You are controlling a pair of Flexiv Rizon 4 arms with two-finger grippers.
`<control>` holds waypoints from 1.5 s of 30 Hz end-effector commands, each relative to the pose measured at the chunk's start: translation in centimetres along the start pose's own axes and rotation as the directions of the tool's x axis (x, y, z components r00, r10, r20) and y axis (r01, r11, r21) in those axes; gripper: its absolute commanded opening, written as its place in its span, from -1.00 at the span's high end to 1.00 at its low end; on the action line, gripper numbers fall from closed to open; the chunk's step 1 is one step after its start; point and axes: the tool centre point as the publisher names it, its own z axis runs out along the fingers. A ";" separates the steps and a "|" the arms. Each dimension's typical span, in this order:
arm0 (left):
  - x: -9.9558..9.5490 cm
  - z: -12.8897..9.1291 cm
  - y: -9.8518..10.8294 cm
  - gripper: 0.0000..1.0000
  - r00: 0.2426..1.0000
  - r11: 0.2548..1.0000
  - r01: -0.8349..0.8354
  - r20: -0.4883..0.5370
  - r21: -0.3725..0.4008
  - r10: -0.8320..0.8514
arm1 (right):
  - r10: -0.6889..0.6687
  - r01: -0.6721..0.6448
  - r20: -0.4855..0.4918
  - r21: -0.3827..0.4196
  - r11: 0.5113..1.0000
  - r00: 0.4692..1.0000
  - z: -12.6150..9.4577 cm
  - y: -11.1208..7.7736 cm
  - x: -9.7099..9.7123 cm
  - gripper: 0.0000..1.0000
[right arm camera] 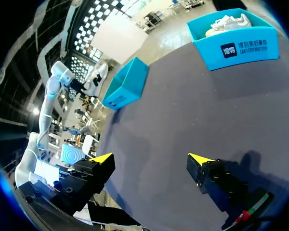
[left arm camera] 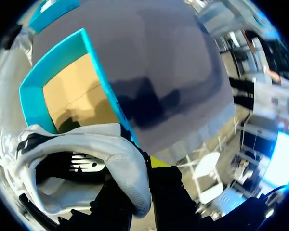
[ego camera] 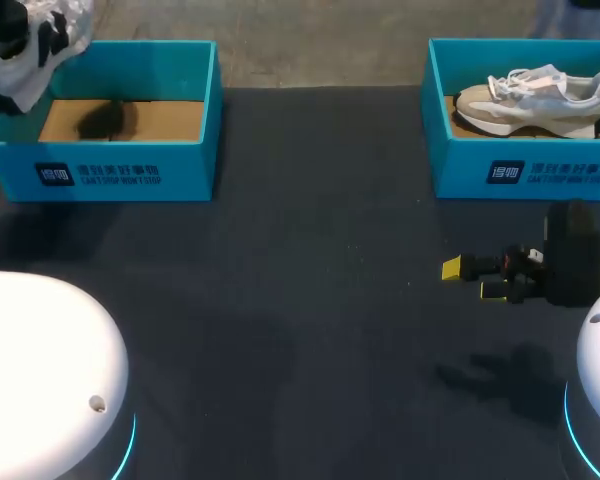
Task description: Take the shoe out of the shoebox, open the shoe tongue, remove and reinsert the insole, then place the shoe into the shoebox
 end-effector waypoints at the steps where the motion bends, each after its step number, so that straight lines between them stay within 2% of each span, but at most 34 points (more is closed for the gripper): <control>1: 0.2 -0.4 0.4 1.00 0.979 0.978 -0.204 0.001 -0.049 0.204 | 0.000 0.000 0.000 -0.002 1.000 1.000 -0.3 -0.2 0.1 -1.00; 2: 0.1 -0.5 0.5 1.00 0.954 0.951 -0.300 -0.020 -0.076 0.299 | 0.000 0.000 0.000 -0.002 1.000 1.000 -0.3 -0.2 0.1 -1.00; 3: 0.1 -0.5 0.9 1.00 0.946 0.944 -0.324 0.004 -0.062 0.325 | 0.000 0.000 0.000 -0.002 1.000 1.000 -0.3 -0.2 0.1 -1.00; 4: 0.0 -0.5 1.1 1.00 0.934 0.931 -0.356 -0.011 -0.085 0.356 | 0.000 0.000 0.000 -0.002 1.000 1.000 -0.3 -0.2 0.1 -1.00; 5: 0.0 -0.4 1.2 1.00 0.897 0.892 -0.440 -0.011 -0.105 0.441 | 0.000 0.000 0.000 -0.002 1.000 1.000 -0.3 -0.2 0.1 -1.00; 6: 0.0 -0.4 1.7 1.00 0.884 0.881 -0.466 0.009 -0.086 0.468 | 0.000 0.000 0.000 -0.002 1.000 1.000 -0.3 -0.2 0.1 -1.00; 7: 0.0 -0.4 1.9 1.00 0.832 0.826 -0.552 0.002 -0.113 0.555 | 0.000 0.000 0.000 -0.002 1.000 1.000 -0.3 -0.2 0.1 -1.00; 8: 0.1 -0.3 2.2 1.00 0.813 0.809 -0.575 0.025 -0.121 0.582 | 0.000 0.000 0.000 -0.002 1.000 1.000 -0.3 -0.2 0.1 -1.00; 9: -0.1 -0.3 2.8 1.00 0.810 0.808 -0.582 0.031 -0.089 0.586 | 0.000 0.000 0.000 -0.002 1.000 1.000 -0.3 -0.2 0.1 -1.00; 10: -0.2 -0.2 3.2 1.00 0.757 0.756 -0.646 0.033 -0.103 0.652 | 0.000 0.000 0.000 -0.002 1.000 1.000 -0.3 -0.2 0.1 -1.00; 11: -0.2 -0.2 3.7 1.00 0.741 0.742 -0.663 0.052 -0.098 0.669 | 0.000 0.000 0.000 -0.002 1.000 1.000 -0.3 -0.2 0.1 -1.00; 12: -0.4 -0.2 4.1 1.00 0.697 0.699 -0.709 0.058 -0.096 0.715 | 0.000 0.000 0.000 -0.002 1.000 1.000 -0.3 -0.2 0.1 -1.00; 13: -0.3 -0.1 4.3 1.00 0.635 0.637 -0.760 0.058 -0.128 0.770 | 0.000 0.000 0.000 -0.002 1.000 1.000 -0.3 -0.2 0.1 -1.00; 14: -0.5 -0.1 4.7 1.00 0.651 0.654 -0.750 0.063 -0.100 0.756 | 0.000 0.000 0.000 -0.002 1.000 1.000 -0.3 -0.2 0.1 -1.00; 15: -0.9 -0.1 5.1 1.00 0.633 0.637 -0.765 0.067 -0.098 0.771 | 0.000 0.000 0.000 -0.002 1.000 1.000 -0.3 -0.2 0.1 -1.00; 19: -1.4 0.2 5.8 1.00 0.448 0.452 -0.883 0.060 -0.128 0.892 | 0.000 0.000 0.000 -0.002 1.000 1.000 -0.3 -0.2 0.1 -1.00; 23: -2.5 0.6 6.3 1.00 0.341 0.340 -0.931 0.015 -0.133 0.940 | 0.000 0.000 0.000 -0.002 1.000 1.000 -0.3 -0.2 0.1 -1.00; 27: -2.6 0.6 6.7 1.00 0.232 0.224 -0.953 -0.017 -0.202 0.973 | 0.000 0.000 0.000 -0.002 1.000 1.000 -0.3 -0.2 0.1 -1.00; 30: -2.8 0.7 6.9 1.00 0.191 0.176 -0.956 -0.043 -0.233 0.981 | 0.000 0.000 0.000 -0.002 1.000 1.000 -0.3 -0.2 0.1 -1.00; 36: -3.7 0.7 7.3 1.00 0.210 0.184 -0.954 -0.087 -0.239 0.974 | 0.000 0.000 0.000 -0.002 1.000 1.000 -0.3 -0.2 0.1 -1.00; 38: -4.0 0.7 7.3 1.00 0.242 0.215 -0.950 -0.097 -0.227 0.966 | 0.000 0.000 0.000 -0.002 1.000 1.000 -0.3 -0.2 0.1 -1.00; 42: -4.5 0.8 7.6 1.00 0.318 0.304 -0.935 -0.053 -0.185 0.947 | 0.000 0.000 0.000 -0.002 1.000 1.000 -0.3 -0.2 0.1 -1.00; 45: -4.7 1.1 7.7 1.00 0.351 0.338 -0.927 -0.054 -0.161 0.935 | 0.000 0.000 0.000 -0.002 1.000 1.000 -0.3 -0.2 0.1 -1.00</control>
